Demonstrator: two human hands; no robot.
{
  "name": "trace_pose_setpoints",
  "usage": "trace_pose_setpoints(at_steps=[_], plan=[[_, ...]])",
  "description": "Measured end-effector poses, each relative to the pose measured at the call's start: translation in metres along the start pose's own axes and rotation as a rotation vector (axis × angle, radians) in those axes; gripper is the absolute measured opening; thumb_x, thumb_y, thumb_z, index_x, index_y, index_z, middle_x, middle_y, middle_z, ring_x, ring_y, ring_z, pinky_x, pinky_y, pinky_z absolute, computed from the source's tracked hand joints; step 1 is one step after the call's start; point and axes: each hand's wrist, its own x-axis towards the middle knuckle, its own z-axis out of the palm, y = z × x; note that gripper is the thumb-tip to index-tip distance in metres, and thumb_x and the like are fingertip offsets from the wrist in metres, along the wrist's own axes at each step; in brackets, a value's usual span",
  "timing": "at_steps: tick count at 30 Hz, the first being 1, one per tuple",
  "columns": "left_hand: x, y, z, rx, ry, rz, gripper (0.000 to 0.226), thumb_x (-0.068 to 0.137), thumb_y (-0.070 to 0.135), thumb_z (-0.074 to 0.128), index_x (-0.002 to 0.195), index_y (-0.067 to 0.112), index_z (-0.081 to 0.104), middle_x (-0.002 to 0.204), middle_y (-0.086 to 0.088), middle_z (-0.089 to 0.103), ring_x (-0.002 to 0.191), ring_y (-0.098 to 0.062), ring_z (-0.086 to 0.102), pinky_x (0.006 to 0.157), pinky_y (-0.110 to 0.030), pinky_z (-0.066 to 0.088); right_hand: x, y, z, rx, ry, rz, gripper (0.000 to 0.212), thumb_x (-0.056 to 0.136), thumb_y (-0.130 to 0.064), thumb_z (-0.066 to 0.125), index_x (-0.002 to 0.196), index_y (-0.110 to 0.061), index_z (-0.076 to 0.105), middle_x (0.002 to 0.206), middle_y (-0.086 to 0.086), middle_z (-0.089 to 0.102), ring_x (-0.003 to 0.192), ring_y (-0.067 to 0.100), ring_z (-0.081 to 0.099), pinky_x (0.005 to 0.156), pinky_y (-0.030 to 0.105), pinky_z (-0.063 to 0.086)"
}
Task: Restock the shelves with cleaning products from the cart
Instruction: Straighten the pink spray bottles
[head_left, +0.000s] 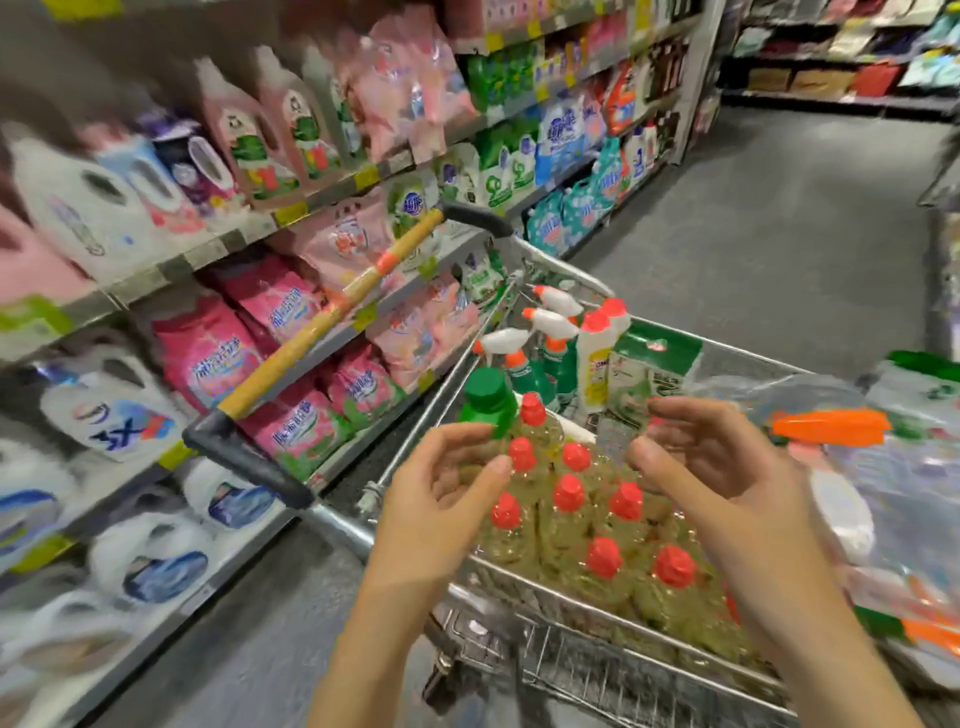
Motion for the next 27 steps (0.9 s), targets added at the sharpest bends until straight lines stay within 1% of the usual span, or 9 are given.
trace_pose_setpoints(at_steps=[5,9,12,14,17,19,21,24,27], plan=[[0.041,-0.017,-0.018,0.023,-0.060,-0.052,0.021,0.085,0.011,0.068,0.105,0.016,0.063,0.100,0.001,0.070,0.091,-0.004,0.067,0.076,-0.011,0.050,0.019,0.019,0.026,-0.010,0.046,0.080,0.042,0.061,-0.035,0.074,0.101,-0.021,0.066,0.081,-0.007,0.069,0.074,0.004,0.064,0.072,0.015,0.053],[0.066,-0.031,-0.008,-0.021,-0.086,-0.143,0.022,0.085,0.011,0.068,0.106,0.017,0.063,0.102,0.000,0.069,0.091,-0.007,0.067,0.075,-0.012,0.051,0.040,0.033,0.028,-0.061,0.037,0.176,0.042,0.063,-0.029,0.075,0.103,-0.022,0.066,0.086,-0.001,0.070,0.073,0.006,0.064,0.069,0.012,0.050],[0.078,-0.040,0.001,0.044,-0.134,-0.146,0.022,0.085,0.014,0.069,0.104,0.022,0.062,0.102,0.004,0.067,0.088,-0.004,0.067,0.073,-0.012,0.051,0.057,0.040,0.026,-0.081,0.031,0.217,0.038,0.066,-0.025,0.076,0.102,-0.023,0.065,0.086,-0.002,0.069,0.072,0.007,0.062,0.068,0.014,0.051],[0.091,-0.049,0.007,0.112,-0.145,-0.142,0.024,0.085,0.016,0.070,0.104,0.028,0.061,0.101,0.008,0.066,0.087,-0.002,0.065,0.073,-0.012,0.051,0.074,0.049,0.027,-0.099,0.018,0.242,0.035,0.072,-0.017,0.078,0.104,-0.024,0.065,0.091,0.000,0.069,0.074,0.007,0.063,0.069,0.016,0.053],[0.115,-0.067,0.012,0.293,-0.065,-0.113,0.030,0.084,0.019,0.071,0.106,0.032,0.055,0.111,0.013,0.059,0.100,-0.003,0.059,0.086,-0.019,0.049,0.103,0.062,0.032,-0.171,-0.052,0.284,0.034,0.078,-0.012,0.076,0.107,-0.025,0.062,0.097,0.001,0.067,0.077,0.009,0.064,0.068,0.015,0.054],[0.132,-0.081,0.013,0.454,-0.015,-0.118,0.044,0.081,0.017,0.074,0.114,0.030,0.048,0.117,0.012,0.049,0.108,-0.006,0.053,0.093,-0.022,0.043,0.122,0.072,0.038,-0.235,-0.120,0.312,0.034,0.079,-0.013,0.075,0.108,-0.024,0.060,0.101,0.002,0.064,0.079,0.010,0.063,0.068,0.018,0.054],[0.146,-0.094,0.016,0.581,0.003,-0.169,0.058,0.078,0.011,0.076,0.121,0.026,0.040,0.120,0.007,0.039,0.114,-0.012,0.048,0.098,-0.024,0.039,0.140,0.082,0.044,-0.287,-0.187,0.342,0.034,0.082,-0.011,0.073,0.111,-0.021,0.057,0.106,0.005,0.061,0.080,0.011,0.060,0.069,0.019,0.052],[0.154,-0.113,0.022,0.621,0.083,-0.201,0.069,0.073,0.002,0.077,0.121,0.025,0.033,0.122,0.004,0.034,0.117,-0.015,0.043,0.100,-0.024,0.036,0.160,0.098,0.052,-0.308,-0.279,0.385,0.032,0.085,-0.010,0.070,0.113,-0.019,0.056,0.109,0.008,0.058,0.077,0.010,0.055,0.059,0.011,0.047],[0.157,-0.129,0.025,0.598,0.136,-0.274,0.070,0.071,0.002,0.078,0.117,0.022,0.029,0.120,0.002,0.034,0.113,-0.014,0.043,0.098,-0.026,0.041,0.168,0.111,0.057,-0.295,-0.333,0.424,0.032,0.085,-0.011,0.071,0.112,-0.021,0.056,0.110,0.011,0.058,0.080,0.015,0.057,0.058,0.013,0.047]])
